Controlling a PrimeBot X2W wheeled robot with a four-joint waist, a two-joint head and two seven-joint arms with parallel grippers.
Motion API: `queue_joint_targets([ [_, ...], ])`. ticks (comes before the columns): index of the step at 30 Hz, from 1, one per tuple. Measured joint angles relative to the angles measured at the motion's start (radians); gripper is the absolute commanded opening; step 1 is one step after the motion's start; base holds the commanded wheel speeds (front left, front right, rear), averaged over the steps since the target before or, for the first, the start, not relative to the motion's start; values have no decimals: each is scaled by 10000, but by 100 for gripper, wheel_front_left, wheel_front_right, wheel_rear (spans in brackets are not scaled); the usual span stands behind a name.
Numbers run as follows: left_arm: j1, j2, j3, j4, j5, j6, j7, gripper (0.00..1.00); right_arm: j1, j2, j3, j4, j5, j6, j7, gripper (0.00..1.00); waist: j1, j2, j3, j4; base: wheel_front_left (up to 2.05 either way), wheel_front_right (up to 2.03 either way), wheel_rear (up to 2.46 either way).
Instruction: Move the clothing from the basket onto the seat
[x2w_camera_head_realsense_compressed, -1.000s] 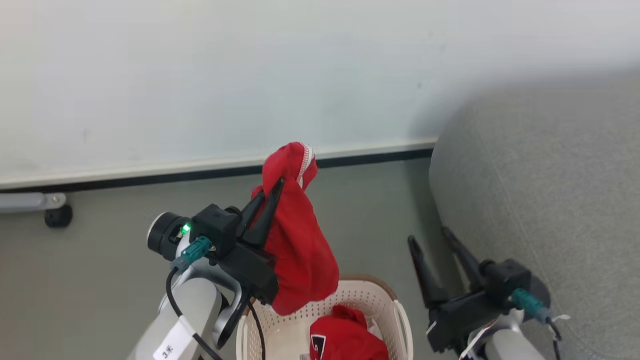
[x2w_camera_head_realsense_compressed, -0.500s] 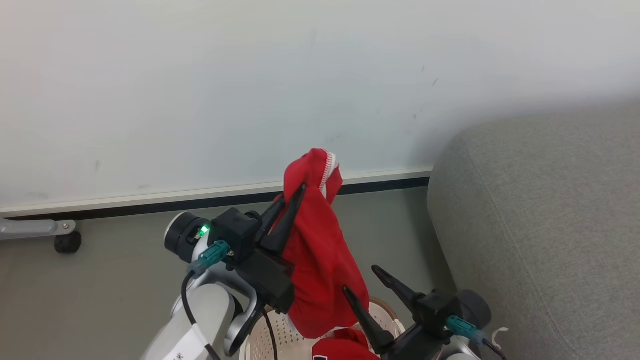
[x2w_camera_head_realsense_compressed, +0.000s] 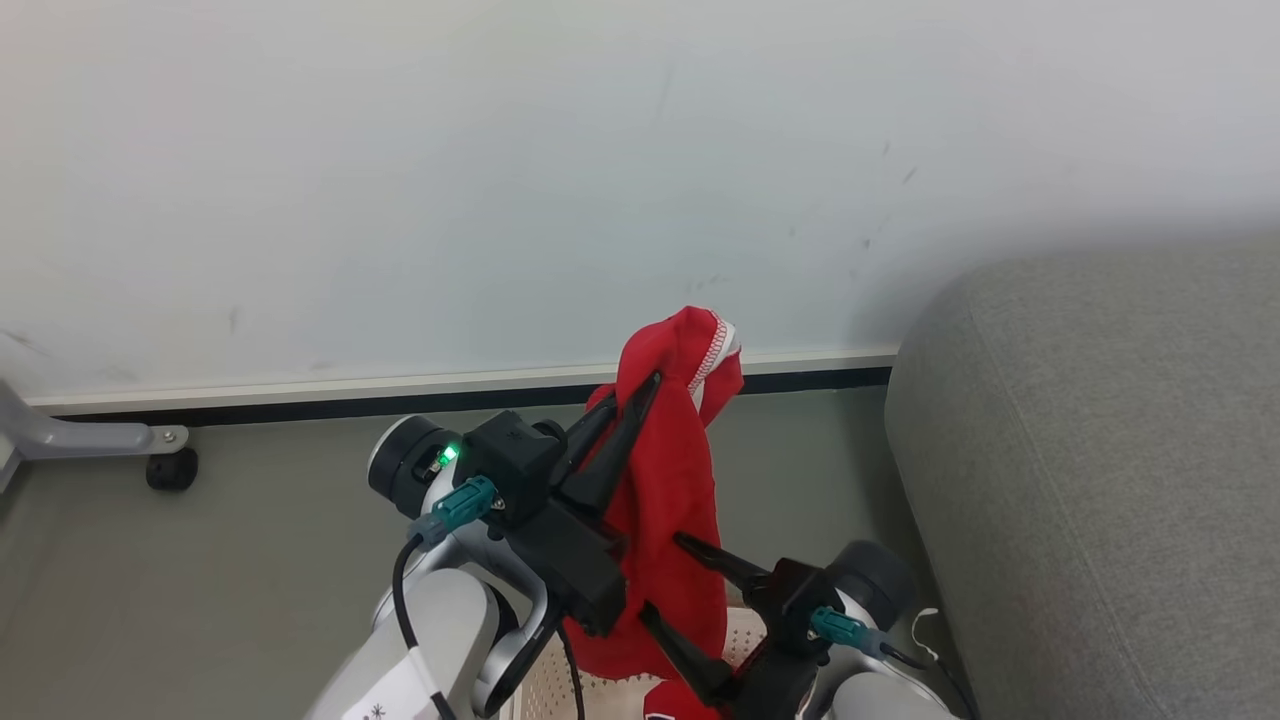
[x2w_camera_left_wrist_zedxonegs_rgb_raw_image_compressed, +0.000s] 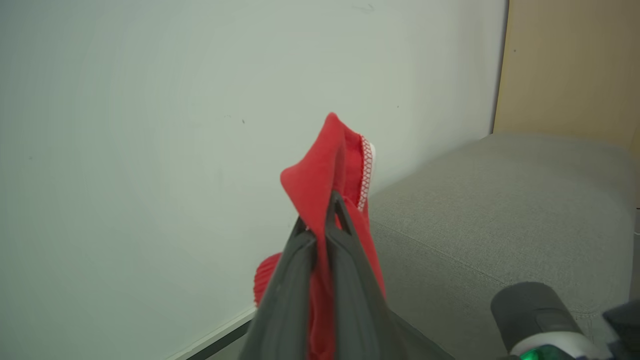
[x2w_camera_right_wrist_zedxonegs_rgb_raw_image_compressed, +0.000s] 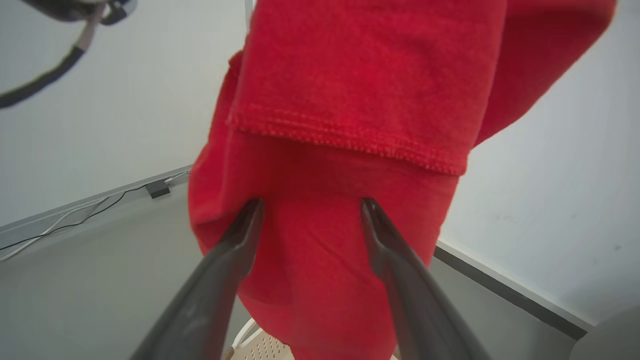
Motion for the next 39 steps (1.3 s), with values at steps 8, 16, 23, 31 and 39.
queue_joint_targets([
  [8, 6, -6, -90, -274, -81, 0, 297, 0, -790, -8, 905, 330, 734, 0, 2, 100, 0, 0, -23, 130, 0, 0, 0],
  [16, 6, -15, -146, -416, -228, 0, 514, 0, -1433, -8, 1546, 612, 1367, 0, 0, 0, 0, 0, 6, 225, 0, 0, 0],
  [23, 137, 148, 127, -468, -303, 105, 604, 0, -1501, -2, 1714, 928, 1870, 2, -2, 0, 0, 0, 32, 140, 0, 0, 0],
  [31, 378, 351, 387, -514, -336, 280, 616, 0, -1138, -17, 1544, 1340, 2144, 2, -13, 0, 0, 0, 57, -160, 0, 0, 0],
  [39, 538, 518, 581, -616, -466, 445, 616, 0, -455, -376, 610, 909, 2481, -111, -15, 100, 0, 0, 41, -465, 0, 0, 0],
])
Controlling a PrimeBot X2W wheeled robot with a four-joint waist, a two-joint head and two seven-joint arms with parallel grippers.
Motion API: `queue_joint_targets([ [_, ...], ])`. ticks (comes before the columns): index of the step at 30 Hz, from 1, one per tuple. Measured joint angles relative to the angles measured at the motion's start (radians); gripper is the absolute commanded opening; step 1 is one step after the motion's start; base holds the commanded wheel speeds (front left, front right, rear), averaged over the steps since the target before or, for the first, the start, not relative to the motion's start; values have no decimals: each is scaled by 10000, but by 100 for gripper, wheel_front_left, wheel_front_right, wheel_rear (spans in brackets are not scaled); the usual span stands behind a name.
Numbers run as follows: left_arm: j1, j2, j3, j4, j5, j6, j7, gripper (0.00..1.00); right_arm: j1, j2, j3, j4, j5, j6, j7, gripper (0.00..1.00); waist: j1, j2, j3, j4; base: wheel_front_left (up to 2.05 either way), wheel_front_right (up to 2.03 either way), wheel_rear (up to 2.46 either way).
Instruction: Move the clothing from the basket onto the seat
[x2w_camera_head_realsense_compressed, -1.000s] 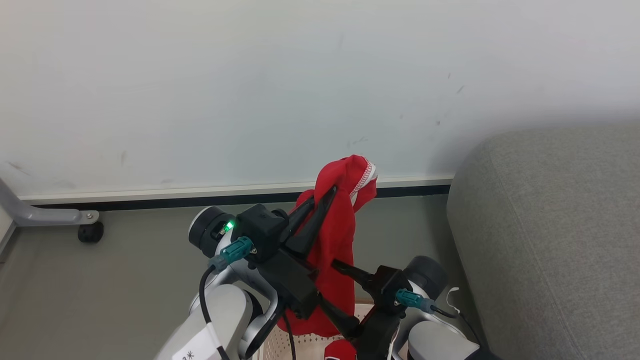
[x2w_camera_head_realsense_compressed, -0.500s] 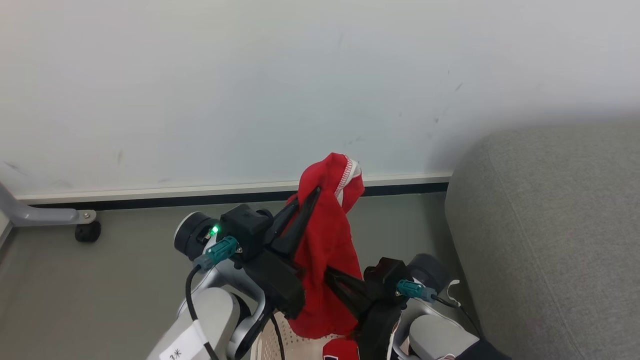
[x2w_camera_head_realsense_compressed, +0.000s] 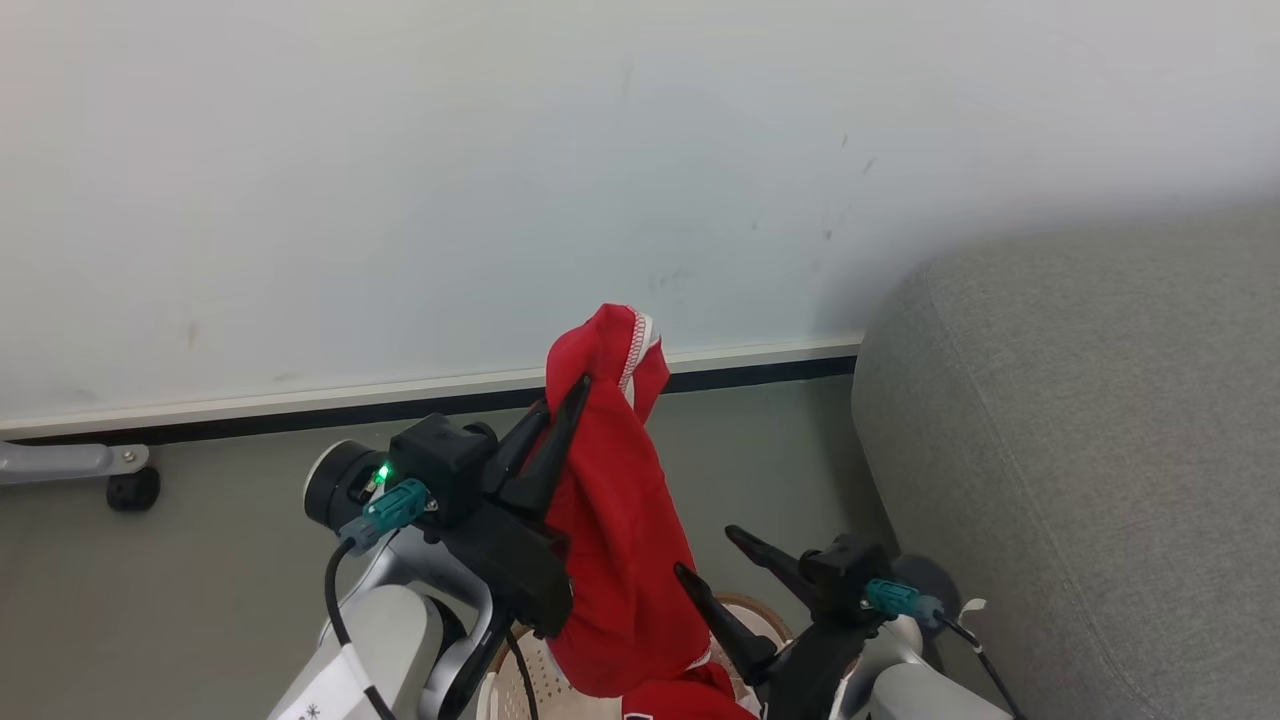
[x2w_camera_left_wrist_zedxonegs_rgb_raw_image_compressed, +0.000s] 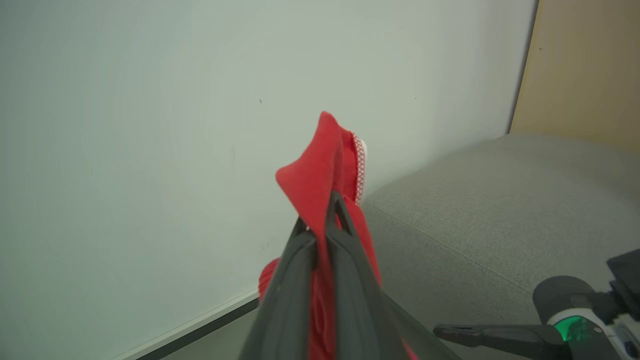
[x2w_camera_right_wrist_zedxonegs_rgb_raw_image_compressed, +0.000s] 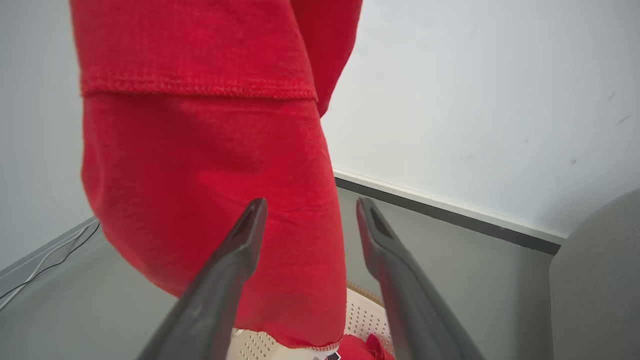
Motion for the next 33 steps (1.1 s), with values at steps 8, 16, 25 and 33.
queue_joint_targets([
  [8, 328, 159, 159, -25, -127, 182, 0, 0, 656, -616, -986, -991, 230, -612, 0, 100, 0, 0, -16, -328, 0, 0, 0],
  [16, 539, 228, 314, -36, -188, 318, 0, 0, 1326, -1294, -1747, -2163, 188, -1250, -2, 100, 0, 0, -6, -643, 0, 0, 0],
  [25, 560, 274, 410, 8, -211, 401, -2, 0, 2352, -2119, -2600, -3657, -123, -1902, -2, 100, 0, 0, 29, -983, 0, 0, 0],
  [33, 562, 328, 449, 207, -215, 433, -2, 0, 2924, -2533, -3252, -4752, -332, -2115, -4, 100, 0, 0, 75, -1033, 0, 0, 0],
])
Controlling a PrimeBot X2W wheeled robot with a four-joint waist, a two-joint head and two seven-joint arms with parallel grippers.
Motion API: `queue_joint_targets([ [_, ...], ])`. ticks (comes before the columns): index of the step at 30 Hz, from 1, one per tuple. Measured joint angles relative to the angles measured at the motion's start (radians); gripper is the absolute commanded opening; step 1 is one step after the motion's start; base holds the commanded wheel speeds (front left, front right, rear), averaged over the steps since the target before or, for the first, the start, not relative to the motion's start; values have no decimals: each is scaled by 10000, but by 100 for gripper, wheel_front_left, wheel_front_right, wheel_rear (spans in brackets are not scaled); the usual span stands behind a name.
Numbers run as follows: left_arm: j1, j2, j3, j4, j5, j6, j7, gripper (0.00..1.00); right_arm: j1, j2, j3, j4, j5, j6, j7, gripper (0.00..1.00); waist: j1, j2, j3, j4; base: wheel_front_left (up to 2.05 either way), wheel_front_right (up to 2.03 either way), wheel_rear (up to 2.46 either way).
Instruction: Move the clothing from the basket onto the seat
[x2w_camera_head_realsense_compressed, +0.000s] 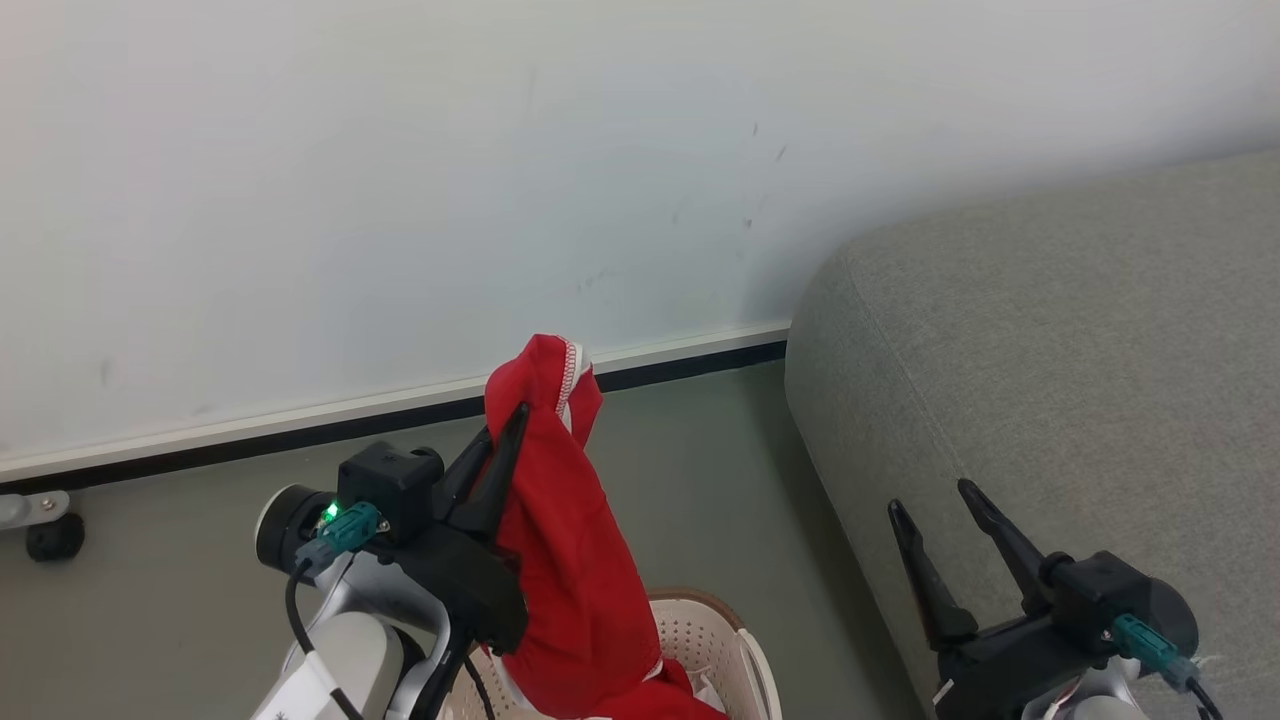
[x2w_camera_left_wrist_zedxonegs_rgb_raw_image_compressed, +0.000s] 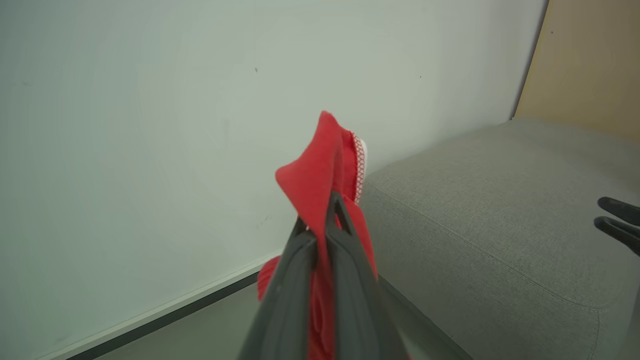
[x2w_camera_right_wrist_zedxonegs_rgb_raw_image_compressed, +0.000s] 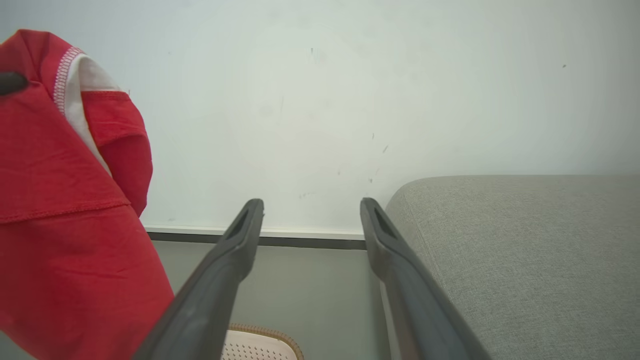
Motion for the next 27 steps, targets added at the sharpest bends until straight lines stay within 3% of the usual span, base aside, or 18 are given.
queue_joint_targets([
  [17, -79, -121, -79, 309, -58, -12, 82, 0, 293, -128, -593, -863, -238, -151, -23, 100, 0, 0, 93, 277, 0, 0, 0],
  [22, -115, -130, -92, 395, -58, -13, 90, 0, 182, 224, -351, -834, -328, -119, -23, 100, 0, 0, 124, 434, 0, 0, 0],
  [27, -329, -211, -197, 464, -58, -90, 94, 0, -327, 746, 151, -566, -418, 201, -23, 100, 0, 0, 162, 612, 0, 0, 0],
])
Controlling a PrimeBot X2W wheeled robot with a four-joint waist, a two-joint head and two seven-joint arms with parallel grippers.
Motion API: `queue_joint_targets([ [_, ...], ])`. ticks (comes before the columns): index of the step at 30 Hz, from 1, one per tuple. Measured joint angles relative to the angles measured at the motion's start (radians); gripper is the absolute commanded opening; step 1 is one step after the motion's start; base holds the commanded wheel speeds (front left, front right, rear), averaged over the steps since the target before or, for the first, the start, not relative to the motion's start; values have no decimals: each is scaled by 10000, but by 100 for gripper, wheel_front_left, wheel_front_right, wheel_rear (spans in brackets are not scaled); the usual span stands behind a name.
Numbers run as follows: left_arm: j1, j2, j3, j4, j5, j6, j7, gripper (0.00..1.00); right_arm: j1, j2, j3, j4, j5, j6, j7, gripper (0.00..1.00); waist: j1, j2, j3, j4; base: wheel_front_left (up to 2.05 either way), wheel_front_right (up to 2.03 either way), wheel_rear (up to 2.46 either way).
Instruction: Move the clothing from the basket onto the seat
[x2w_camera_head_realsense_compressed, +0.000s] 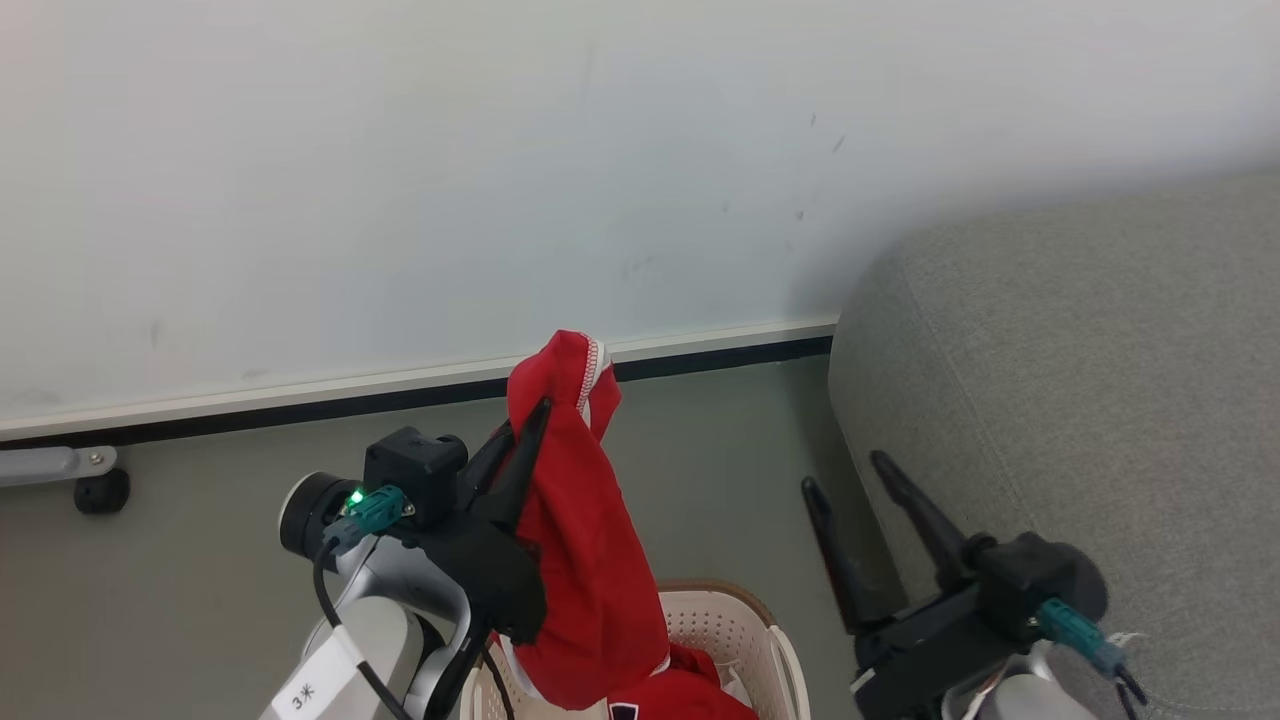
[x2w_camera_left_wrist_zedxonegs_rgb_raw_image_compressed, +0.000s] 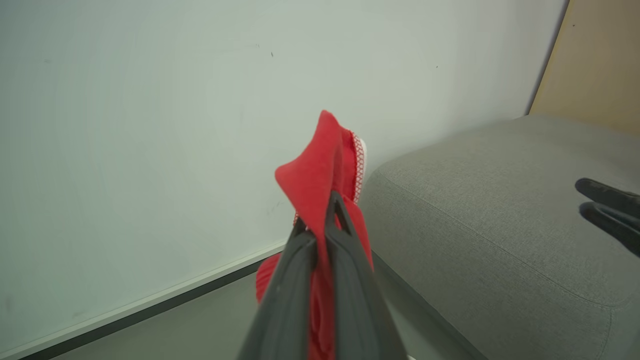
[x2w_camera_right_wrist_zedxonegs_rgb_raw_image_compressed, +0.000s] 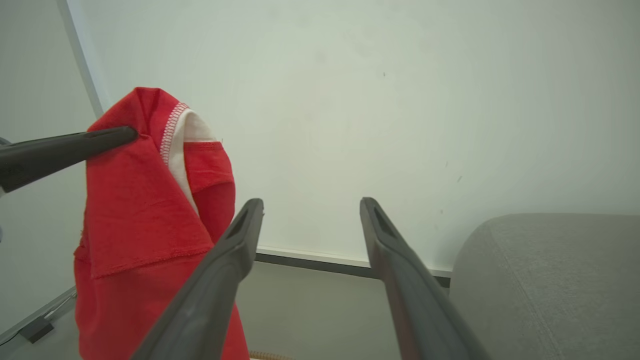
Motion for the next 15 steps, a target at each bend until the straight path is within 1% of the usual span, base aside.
queue_joint_targets([
  [3, -142, -65, -65, 107, 0, -8, 40, 0, -283, 403, 479, 236, -46, 270, -2, 100, 0, 0, 28, 119, 0, 0, 0],
  [8, -334, -219, -138, 222, 2, -10, 75, 0, -780, 1141, 1344, 780, -192, 834, 92, 100, 0, 0, 78, 303, 0, 0, 0],
  [12, -418, -301, -180, 259, 2, -12, 77, 0, -1101, 1647, 1946, 1346, -263, 1279, 190, 100, 0, 0, 119, 415, 0, 0, 0],
  [13, -486, -328, -240, 301, 4, -71, 115, 0, -1160, 1804, 2203, 1684, -328, 1453, 282, 100, 0, 0, 139, 474, 0, 0, 0],
  [15, -593, -341, -272, 301, 8, -81, 115, 0, -1315, 1864, 2429, 2063, -368, 1557, 360, 100, 0, 0, 164, 530, 0, 0, 0],
])
